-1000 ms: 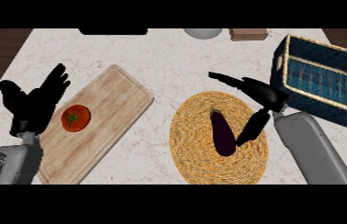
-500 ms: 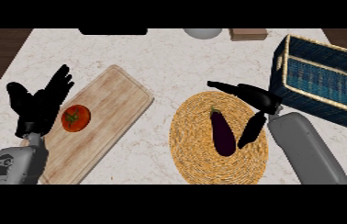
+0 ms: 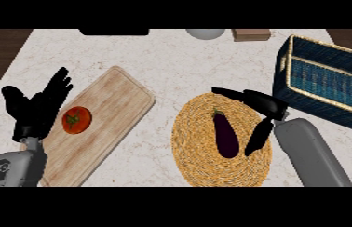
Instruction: Pick the eggplant from the placemat and place it in the basket
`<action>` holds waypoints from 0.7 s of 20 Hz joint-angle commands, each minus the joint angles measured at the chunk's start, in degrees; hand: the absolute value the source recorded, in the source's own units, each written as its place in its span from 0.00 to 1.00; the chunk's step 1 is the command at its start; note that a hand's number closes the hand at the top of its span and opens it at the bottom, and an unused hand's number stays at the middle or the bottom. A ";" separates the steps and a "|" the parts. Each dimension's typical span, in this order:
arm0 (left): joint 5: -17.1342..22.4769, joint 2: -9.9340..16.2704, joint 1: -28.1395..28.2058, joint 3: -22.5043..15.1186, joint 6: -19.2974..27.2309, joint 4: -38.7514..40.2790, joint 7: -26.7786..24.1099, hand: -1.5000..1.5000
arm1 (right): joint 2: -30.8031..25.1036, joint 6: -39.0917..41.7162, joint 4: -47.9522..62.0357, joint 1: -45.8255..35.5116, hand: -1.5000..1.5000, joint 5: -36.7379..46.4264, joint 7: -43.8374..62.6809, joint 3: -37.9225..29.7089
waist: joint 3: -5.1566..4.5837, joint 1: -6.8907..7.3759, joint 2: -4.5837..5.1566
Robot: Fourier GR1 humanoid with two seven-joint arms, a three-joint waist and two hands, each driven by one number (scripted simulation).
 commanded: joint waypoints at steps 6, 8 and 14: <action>-1.54 -1.24 -1.05 0.94 -0.94 2.62 -1.54 0.50 | -0.56 0.01 4.67 -2.18 0.00 5.04 -6.73 -1.75 | 0.01 0.10 0.07; -0.23 0.75 -1.41 2.99 -2.82 2.37 -0.42 0.50 | 1.67 -1.53 -0.85 2.40 0.00 6.22 -2.73 -0.49 | 0.00 -0.06 0.01; -1.83 -1.88 -0.63 1.77 -1.28 2.51 -1.48 0.50 | 3.93 -4.85 -6.35 8.63 0.00 10.49 -0.68 2.58 | 0.00 -0.28 -0.04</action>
